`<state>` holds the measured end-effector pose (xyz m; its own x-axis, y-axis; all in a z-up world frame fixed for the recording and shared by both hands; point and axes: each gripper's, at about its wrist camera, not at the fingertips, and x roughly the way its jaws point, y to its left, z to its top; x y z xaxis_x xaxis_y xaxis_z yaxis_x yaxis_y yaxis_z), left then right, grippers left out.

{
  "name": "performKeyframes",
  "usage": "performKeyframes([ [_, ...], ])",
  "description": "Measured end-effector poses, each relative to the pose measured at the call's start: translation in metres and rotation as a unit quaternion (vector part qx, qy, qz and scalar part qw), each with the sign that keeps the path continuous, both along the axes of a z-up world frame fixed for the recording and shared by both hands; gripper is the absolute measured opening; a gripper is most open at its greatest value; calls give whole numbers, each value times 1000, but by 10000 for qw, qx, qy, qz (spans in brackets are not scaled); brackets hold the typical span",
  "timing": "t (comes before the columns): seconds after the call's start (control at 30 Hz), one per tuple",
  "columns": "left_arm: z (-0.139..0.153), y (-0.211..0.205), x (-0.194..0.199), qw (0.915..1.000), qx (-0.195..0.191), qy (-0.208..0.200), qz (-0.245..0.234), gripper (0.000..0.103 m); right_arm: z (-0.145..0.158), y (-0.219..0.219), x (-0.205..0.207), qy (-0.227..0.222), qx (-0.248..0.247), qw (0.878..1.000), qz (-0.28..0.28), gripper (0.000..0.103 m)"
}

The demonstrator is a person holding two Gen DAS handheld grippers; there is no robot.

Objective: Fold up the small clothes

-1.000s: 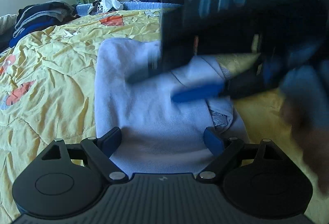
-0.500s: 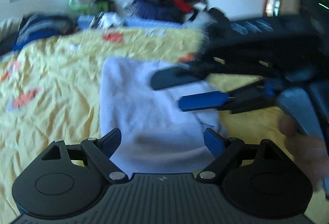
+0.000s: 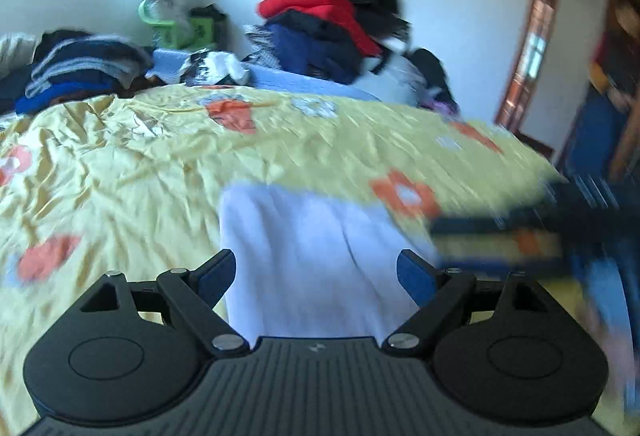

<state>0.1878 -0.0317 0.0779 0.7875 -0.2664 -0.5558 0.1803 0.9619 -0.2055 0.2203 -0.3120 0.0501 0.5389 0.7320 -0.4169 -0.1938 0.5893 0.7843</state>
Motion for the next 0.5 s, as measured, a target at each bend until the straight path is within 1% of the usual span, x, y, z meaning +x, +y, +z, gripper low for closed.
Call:
performKeyframes([
  [0.03, -5, 2, 24, 9996, -169, 226, 33, 88, -7, 0, 7, 131, 122, 9997, -171, 63],
  [0.1, -22, 1, 69, 9950, -604, 791, -22, 88, -23, -5, 19, 362, 502, 9968, -515, 64],
  [0.17, -37, -1, 93, 9913, -724, 1096, 105, 88, -40, -12, 29, 655, 904, 9896, -909, 65],
  [0.2, -43, -2, 99, 9909, -717, 1130, 120, 88, -51, -16, 34, 810, 1139, 9850, -1011, 67],
  [0.23, -49, -2, 101, 9907, -706, 1155, 117, 88, -59, -20, 38, 946, 1202, 9826, -1051, 70],
  [0.27, -53, -1, 101, 9911, -710, 1124, 81, 88, -66, -20, 39, 1054, 1082, 9830, -1047, 62],
  [0.3, -55, -1, 98, 9925, -672, 1026, 20, 88, -72, -21, 39, 1067, 992, 9847, -955, 56],
  [0.33, -57, -2, 96, 9933, -626, 968, -37, 88, -74, -23, 37, 981, 896, 9872, -885, 46],
  [0.37, -58, -4, 95, 9942, -568, 911, -68, 88, -76, -23, 36, 922, 838, 9889, -807, 43],
  [0.43, -57, -9, 90, 9957, -412, 822, -80, 89, -76, -23, 35, 906, 832, 9896, -745, 43],
  [0.47, -54, -10, 89, 9958, -369, 835, -59, 89, -74, -24, 36, 956, 849, 9891, -736, 48],
  [0.5, -49, -9, 86, 9955, -398, 862, -8, 89, -71, -26, 36, 1027, 968, 9873, -727, 51],
])
